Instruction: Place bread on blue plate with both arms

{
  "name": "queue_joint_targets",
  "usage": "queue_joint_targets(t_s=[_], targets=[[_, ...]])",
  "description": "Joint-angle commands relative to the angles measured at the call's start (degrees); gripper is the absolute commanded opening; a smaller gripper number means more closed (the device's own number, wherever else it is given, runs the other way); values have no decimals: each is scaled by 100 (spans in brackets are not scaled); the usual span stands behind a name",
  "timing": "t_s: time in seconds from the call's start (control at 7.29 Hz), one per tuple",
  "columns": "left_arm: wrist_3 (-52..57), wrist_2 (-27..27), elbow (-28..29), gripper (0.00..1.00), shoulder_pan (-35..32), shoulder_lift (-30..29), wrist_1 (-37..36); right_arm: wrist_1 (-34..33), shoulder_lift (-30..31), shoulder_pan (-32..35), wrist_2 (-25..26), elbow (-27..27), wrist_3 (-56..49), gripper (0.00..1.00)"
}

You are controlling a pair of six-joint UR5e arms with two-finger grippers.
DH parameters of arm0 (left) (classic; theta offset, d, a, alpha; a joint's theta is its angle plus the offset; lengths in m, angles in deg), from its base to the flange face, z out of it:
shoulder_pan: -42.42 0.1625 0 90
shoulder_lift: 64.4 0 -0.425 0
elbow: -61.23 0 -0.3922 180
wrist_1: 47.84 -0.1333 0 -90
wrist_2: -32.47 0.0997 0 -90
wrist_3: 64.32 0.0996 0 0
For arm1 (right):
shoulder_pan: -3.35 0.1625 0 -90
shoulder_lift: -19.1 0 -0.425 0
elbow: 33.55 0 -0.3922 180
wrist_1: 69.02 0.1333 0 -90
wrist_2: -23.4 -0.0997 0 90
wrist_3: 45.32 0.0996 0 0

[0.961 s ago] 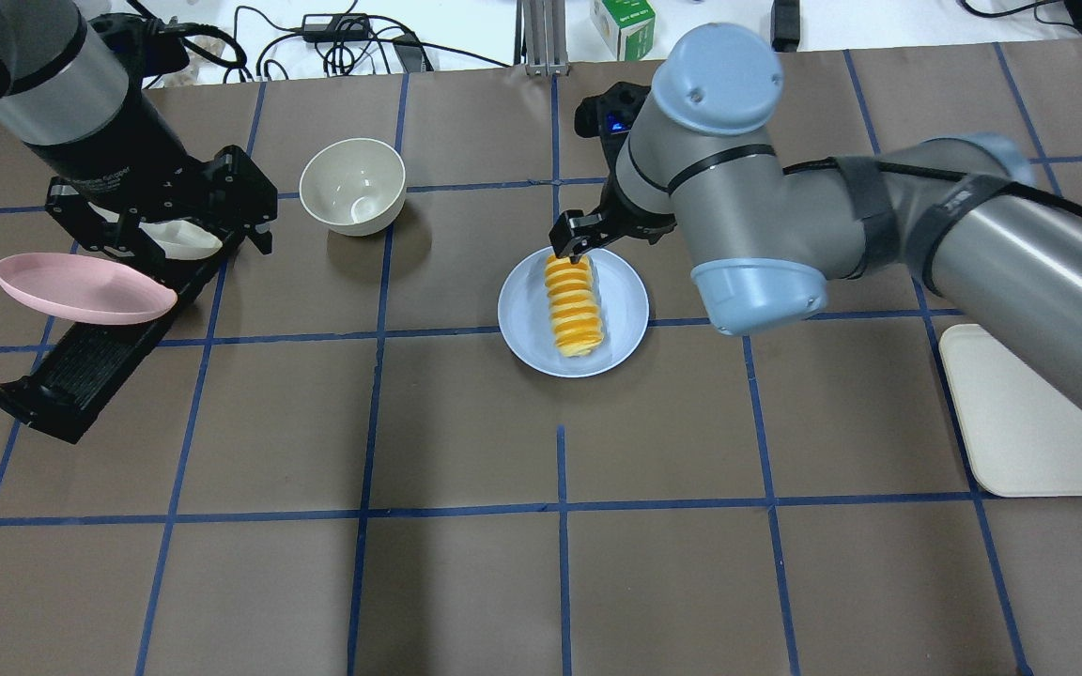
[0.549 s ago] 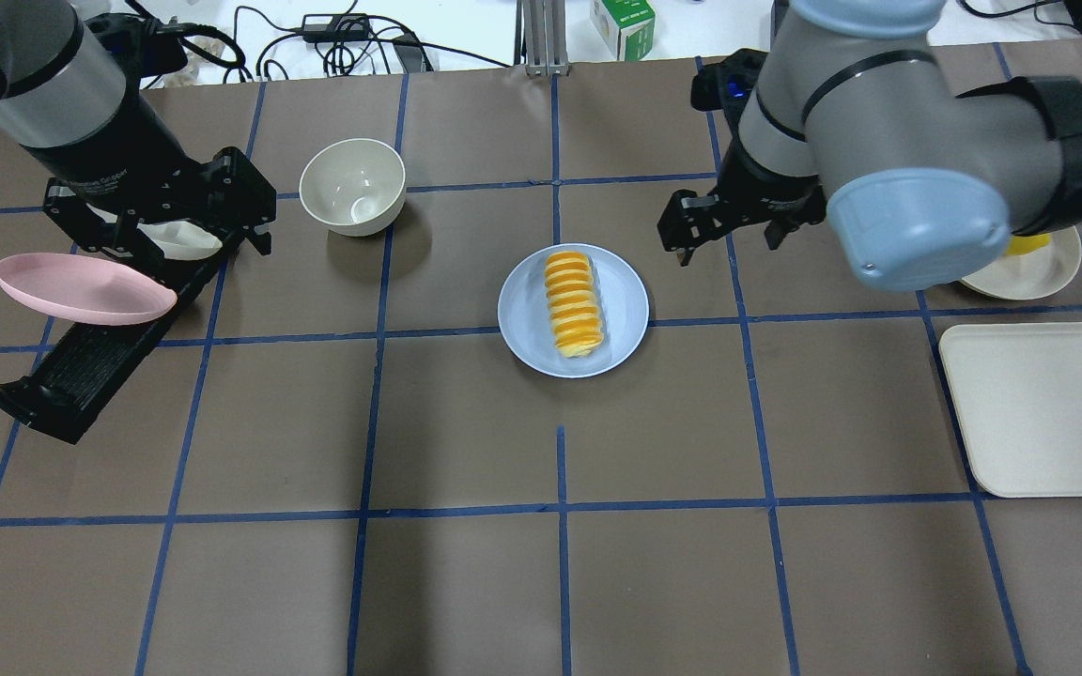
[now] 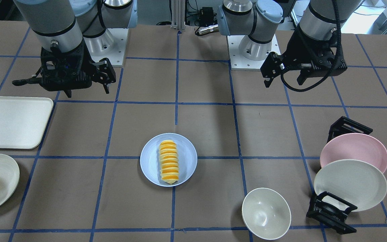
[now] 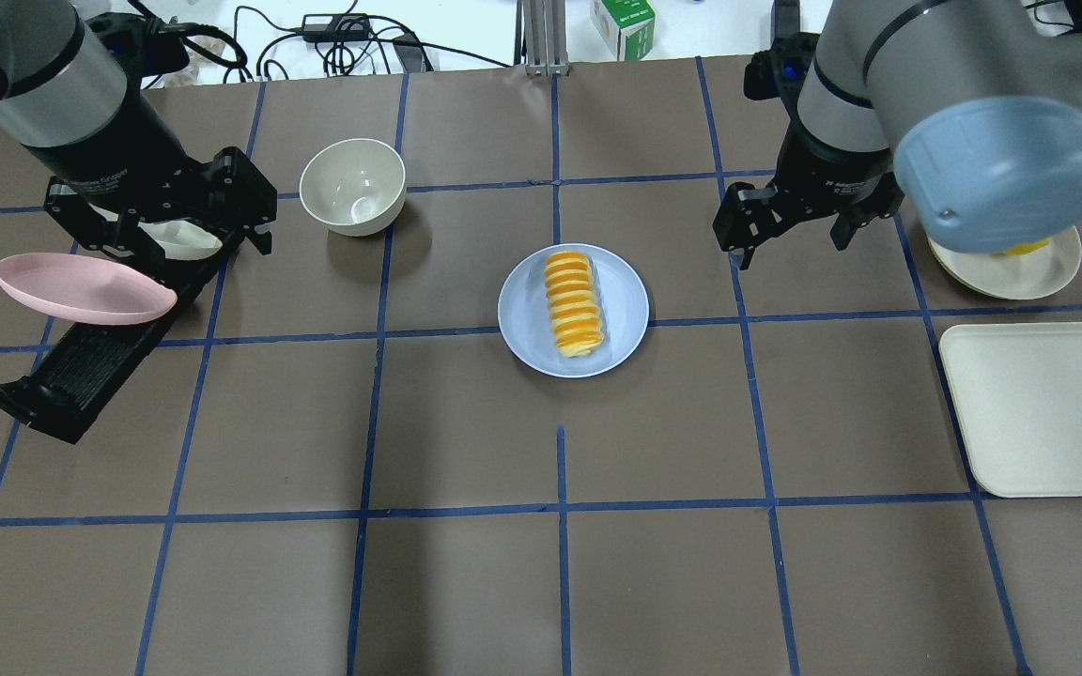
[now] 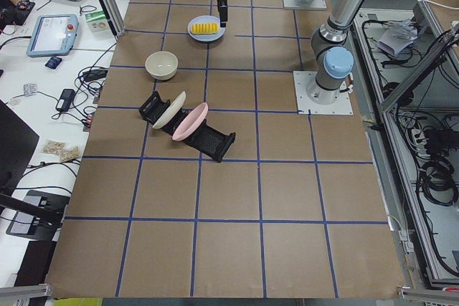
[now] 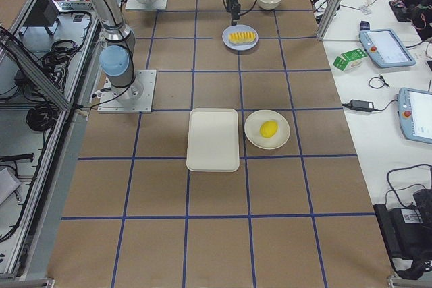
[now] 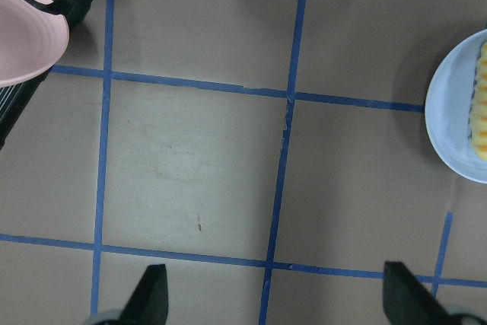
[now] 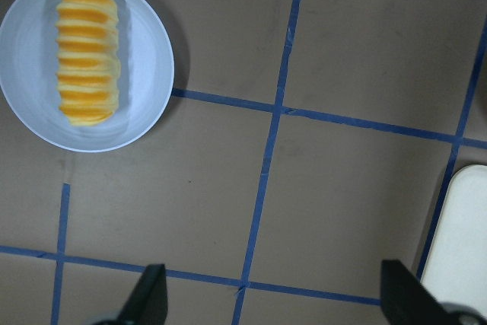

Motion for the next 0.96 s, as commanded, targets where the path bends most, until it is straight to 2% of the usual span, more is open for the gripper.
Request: queue_joint_targets(t_s=[0.0,0.27,0.82], targets=[[2,0,0,100,12,-3,7,204,-303,110,69,582,20,100],[-7,0,0,100,13,6,7,126,-269,85,-18,382,-6,100],[-7,26,-9,100,21,23,7,107,-269,85,-9,310,46,100]])
